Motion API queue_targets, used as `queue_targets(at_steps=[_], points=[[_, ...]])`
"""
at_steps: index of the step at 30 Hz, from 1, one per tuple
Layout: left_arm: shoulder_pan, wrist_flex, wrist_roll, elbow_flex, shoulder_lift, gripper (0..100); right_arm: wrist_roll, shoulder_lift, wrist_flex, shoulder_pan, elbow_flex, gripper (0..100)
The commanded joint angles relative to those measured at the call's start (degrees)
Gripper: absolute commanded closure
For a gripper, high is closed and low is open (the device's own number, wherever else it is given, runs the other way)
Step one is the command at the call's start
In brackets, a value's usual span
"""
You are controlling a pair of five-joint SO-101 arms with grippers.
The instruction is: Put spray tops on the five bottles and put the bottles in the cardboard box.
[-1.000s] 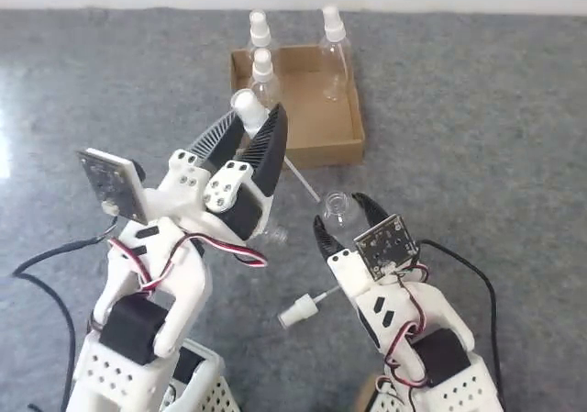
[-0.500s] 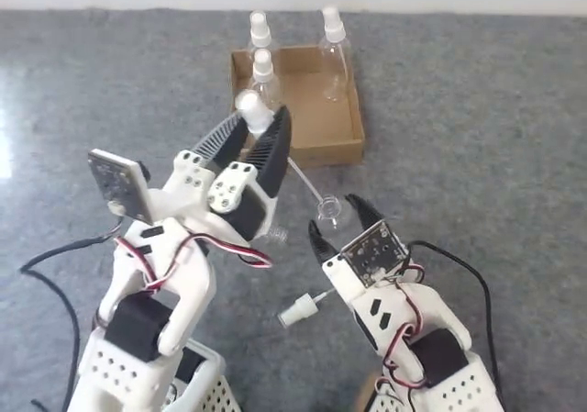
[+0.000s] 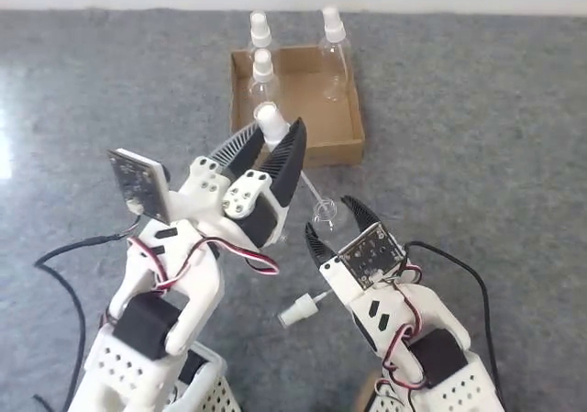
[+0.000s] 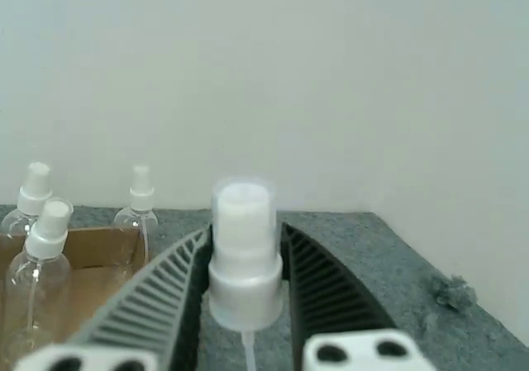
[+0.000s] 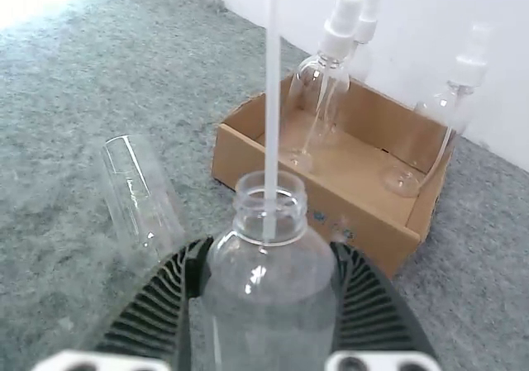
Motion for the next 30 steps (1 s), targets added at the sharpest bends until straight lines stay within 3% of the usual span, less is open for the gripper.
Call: queue_targets(at_steps=[1,10,30], points=[[0.5,-1.6,0.5,1.5,-0.5,99,0.9,-0.8,-0.3,-0.6,-4.2,98.2],[0.8,-1.6,0.5,4.7,-0.4,99,0.9,-0.8,-0.3,-0.6,-4.2,98.2],[11.2,-2.5,0.5,12.4,-0.3,99,0.6,-0.8,0.2,1.9,-5.6,98.2]])
